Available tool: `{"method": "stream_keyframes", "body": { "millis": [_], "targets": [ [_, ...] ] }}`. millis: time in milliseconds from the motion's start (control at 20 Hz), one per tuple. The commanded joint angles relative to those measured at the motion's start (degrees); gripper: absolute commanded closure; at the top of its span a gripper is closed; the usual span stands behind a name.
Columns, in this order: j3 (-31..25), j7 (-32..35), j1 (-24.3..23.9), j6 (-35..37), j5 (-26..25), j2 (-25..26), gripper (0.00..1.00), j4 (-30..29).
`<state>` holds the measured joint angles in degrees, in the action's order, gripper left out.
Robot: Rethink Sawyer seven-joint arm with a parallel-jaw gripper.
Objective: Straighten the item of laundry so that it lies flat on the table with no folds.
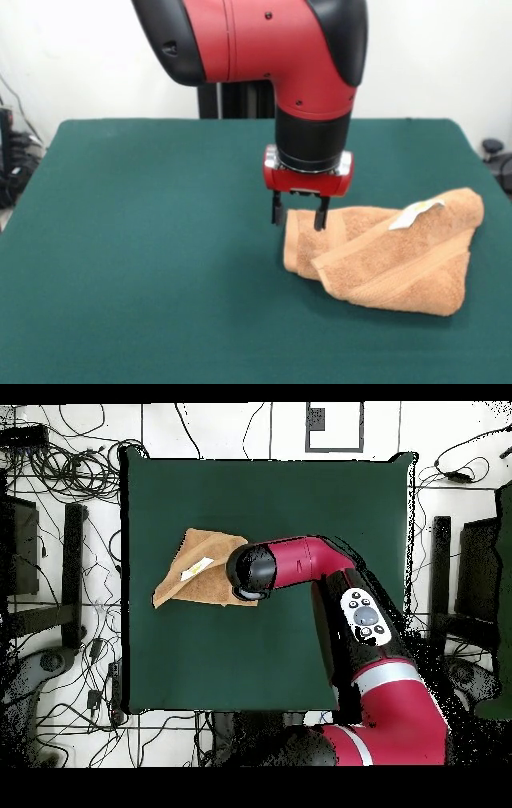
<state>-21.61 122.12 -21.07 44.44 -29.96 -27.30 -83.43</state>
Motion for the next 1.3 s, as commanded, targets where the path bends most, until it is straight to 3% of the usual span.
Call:
{"method": "stream_keyframes", "body": {
  "millis": [50,1300],
  "targets": [
    [-3.19,-10.77,-0.44,-2.16,-3.90,0.33,0.00,1.11],
    [-3.46,-11.83,-1.07,-2.88,-4.81,2.26,0.00,2.58]
  ]
}}
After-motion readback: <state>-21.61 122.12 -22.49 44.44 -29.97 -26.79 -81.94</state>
